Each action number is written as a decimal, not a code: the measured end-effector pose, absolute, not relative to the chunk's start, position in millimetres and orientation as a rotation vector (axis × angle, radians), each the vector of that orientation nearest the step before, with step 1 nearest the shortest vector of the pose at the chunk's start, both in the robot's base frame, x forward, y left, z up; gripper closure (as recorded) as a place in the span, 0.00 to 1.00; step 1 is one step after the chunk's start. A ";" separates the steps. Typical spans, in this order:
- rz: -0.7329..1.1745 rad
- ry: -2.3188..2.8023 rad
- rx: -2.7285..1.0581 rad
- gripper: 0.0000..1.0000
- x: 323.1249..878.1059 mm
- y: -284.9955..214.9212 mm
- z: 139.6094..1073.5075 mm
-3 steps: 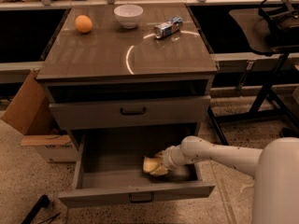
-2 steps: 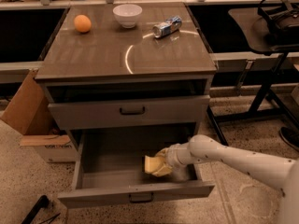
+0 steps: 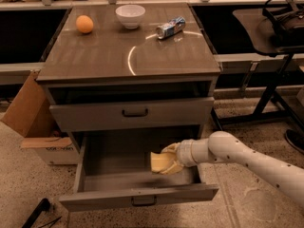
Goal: Pick sponge from middle drawer and place on counter
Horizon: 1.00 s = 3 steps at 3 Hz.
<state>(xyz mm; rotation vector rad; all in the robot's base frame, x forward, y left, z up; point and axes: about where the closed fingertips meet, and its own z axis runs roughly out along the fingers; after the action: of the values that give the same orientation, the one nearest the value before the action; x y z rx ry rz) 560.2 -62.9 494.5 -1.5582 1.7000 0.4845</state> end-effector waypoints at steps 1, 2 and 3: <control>0.482 1.693 -1.559 1.00 559.4 -63.8 496.7; 0.468 1.661 -1.566 1.00 559.2 -62.2 509.3; 0.404 1.582 -1.604 1.00 553.3 -68.8 559.1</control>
Offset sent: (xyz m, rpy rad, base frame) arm -0.0001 -0.0016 0.0341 0.0111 -0.0756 0.0210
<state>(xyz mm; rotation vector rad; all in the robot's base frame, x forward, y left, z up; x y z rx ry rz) 553.3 -68.8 559.1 -1.6039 1.5818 0.4042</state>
